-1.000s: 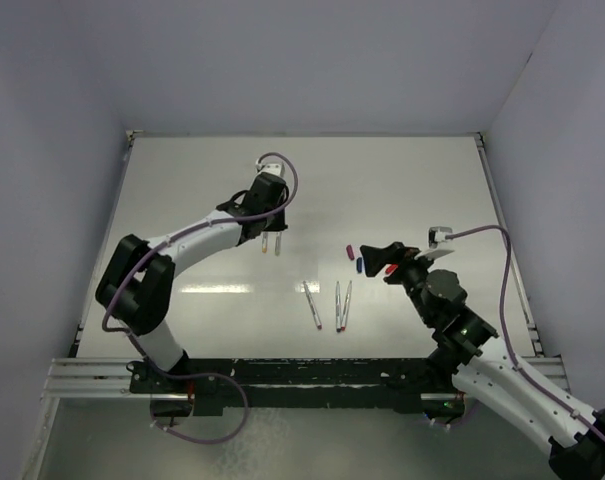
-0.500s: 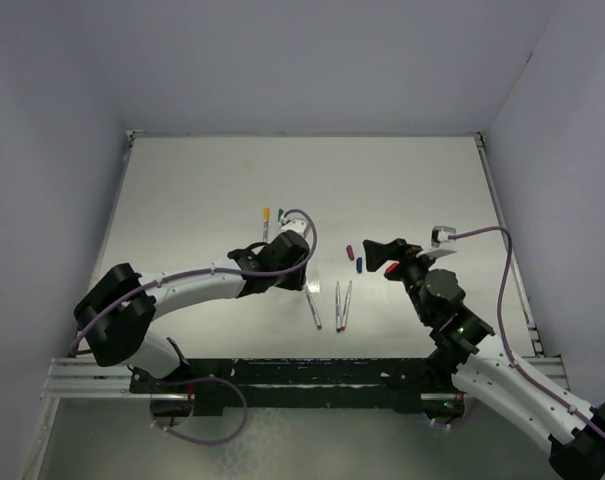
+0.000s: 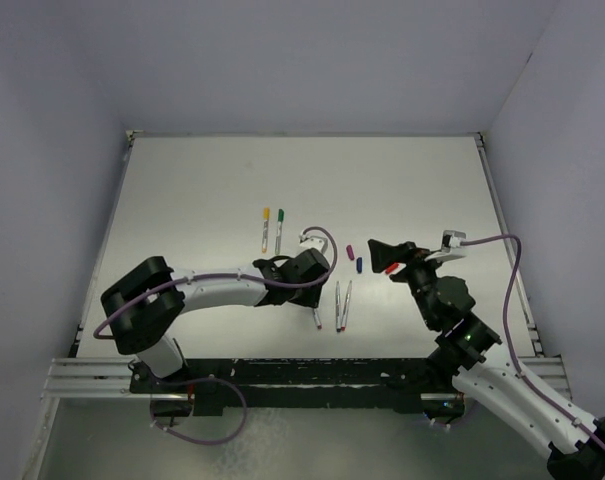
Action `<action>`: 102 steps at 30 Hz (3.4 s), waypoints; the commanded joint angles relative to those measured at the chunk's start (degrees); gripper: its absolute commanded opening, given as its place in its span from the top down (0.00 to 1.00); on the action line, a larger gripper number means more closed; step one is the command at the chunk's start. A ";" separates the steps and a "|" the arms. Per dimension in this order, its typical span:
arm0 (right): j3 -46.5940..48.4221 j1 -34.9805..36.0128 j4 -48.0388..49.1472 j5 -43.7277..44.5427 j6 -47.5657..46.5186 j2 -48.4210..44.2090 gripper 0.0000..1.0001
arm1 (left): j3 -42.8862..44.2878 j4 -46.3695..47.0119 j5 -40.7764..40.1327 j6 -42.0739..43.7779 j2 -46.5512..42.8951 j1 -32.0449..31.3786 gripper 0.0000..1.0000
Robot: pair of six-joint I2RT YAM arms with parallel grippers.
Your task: Insert the pens into the pen caps
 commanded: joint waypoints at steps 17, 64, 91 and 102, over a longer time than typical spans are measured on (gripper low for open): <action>-0.32 -0.06 1.70 3.24 1.33 -1.73 0.00 | 6.12 -6.32 -4.77 -0.11 7.24 -2.21 0.60; 1.14 -0.02 0.32 3.51 2.93 -1.03 0.00 | 2.51 -10.17 -0.15 5.05 4.30 -2.23 0.77; 17.40 -0.16 -8.71 11.23 -6.96 22.10 0.40 | 1.43 -10.57 1.52 4.67 11.53 -2.23 0.98; 23.70 -6.21 -12.24 4.79 -6.12 30.64 0.42 | 0.38 -13.33 3.20 4.27 12.37 -2.21 1.00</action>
